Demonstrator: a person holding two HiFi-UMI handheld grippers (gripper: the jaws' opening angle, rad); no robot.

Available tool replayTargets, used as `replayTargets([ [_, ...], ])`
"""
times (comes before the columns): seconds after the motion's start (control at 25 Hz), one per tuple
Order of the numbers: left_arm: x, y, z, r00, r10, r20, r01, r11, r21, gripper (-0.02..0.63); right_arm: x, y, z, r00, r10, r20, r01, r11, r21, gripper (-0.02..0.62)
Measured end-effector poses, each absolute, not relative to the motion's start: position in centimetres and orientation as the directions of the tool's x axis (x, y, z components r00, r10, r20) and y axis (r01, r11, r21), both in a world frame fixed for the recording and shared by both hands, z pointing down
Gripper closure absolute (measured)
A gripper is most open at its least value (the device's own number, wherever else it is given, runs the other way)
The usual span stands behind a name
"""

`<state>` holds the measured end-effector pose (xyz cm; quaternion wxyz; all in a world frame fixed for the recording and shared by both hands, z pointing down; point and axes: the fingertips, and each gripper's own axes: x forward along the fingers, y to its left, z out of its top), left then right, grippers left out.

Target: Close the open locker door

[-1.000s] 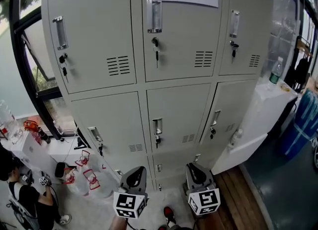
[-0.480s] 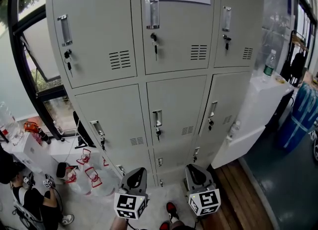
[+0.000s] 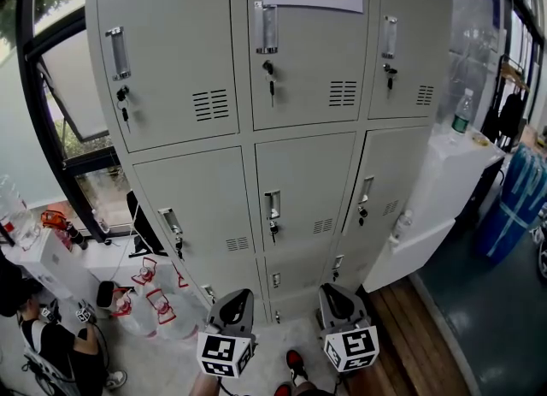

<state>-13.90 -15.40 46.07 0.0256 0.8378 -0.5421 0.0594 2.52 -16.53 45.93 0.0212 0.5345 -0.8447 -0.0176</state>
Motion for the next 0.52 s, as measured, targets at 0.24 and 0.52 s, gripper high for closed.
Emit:
replayTargets([
  [0.24,-13.76,-15.32,46.05,0.409,-0.902,0.135,-0.91,-0.415,-0.015,0.584,2.58,-16.54,46.02,-0.428,-0.904,0.023,-0.902,0.428,0.051,0.563],
  [0.52,-13.83,-15.34,46.16,0.411,-0.901,0.138,-0.909,-0.417,-0.016,0.584,2.78,-16.75,45.47,-0.422,-0.907,0.012,-0.905,0.422,0.058,0.563],
])
